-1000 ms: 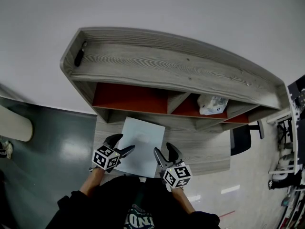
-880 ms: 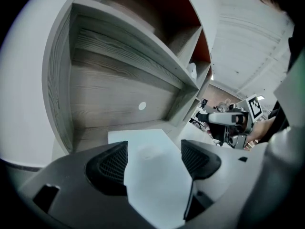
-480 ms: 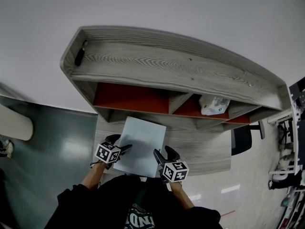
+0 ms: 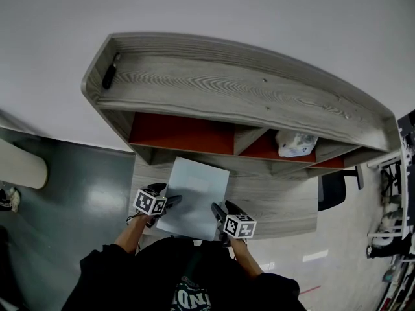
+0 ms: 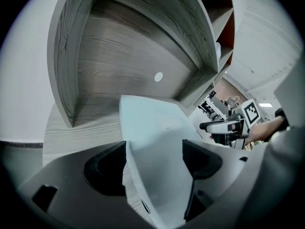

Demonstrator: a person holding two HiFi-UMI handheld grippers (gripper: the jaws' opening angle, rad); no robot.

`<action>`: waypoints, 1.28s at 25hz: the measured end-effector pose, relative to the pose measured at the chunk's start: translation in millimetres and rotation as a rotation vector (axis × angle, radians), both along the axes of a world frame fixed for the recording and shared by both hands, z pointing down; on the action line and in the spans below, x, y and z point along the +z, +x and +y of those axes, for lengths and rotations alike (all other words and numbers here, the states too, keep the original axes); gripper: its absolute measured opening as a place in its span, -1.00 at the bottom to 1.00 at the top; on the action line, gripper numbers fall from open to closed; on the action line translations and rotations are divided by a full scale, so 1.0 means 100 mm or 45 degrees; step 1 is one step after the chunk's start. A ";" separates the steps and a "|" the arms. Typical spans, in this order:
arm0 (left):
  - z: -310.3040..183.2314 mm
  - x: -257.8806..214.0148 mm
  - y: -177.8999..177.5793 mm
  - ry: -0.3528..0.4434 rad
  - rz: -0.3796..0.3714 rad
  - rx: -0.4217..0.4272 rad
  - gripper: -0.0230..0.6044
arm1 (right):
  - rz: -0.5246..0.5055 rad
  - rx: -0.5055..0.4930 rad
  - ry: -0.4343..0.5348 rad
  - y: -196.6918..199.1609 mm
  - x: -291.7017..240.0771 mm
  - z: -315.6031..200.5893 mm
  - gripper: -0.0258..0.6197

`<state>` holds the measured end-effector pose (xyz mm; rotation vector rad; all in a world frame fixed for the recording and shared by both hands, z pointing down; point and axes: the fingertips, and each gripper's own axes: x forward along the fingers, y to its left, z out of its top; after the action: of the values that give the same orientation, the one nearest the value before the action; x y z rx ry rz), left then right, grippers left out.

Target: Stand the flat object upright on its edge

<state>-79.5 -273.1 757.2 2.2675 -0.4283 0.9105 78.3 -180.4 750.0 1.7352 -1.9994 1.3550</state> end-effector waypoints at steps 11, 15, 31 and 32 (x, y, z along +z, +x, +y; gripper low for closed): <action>0.07 0.29 -0.03 -0.170 -0.024 -0.012 0.22 | -0.316 0.106 -0.151 0.04 0.30 -0.02 -0.13; 0.07 0.29 -0.01 -0.215 -0.012 -0.002 0.22 | -0.379 0.098 -0.191 0.03 0.39 -0.02 -0.13; 0.07 0.41 0.04 -0.350 0.008 0.018 0.26 | -0.521 0.060 -0.274 -0.01 0.55 -0.04 -0.11; 0.07 0.42 0.04 -0.355 0.012 0.013 0.26 | -0.535 0.056 -0.284 -0.01 0.56 -0.04 -0.10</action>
<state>-75.0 -265.6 798.9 2.0204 -0.2673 0.9045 77.4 -184.1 805.6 1.4982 -1.9072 2.0092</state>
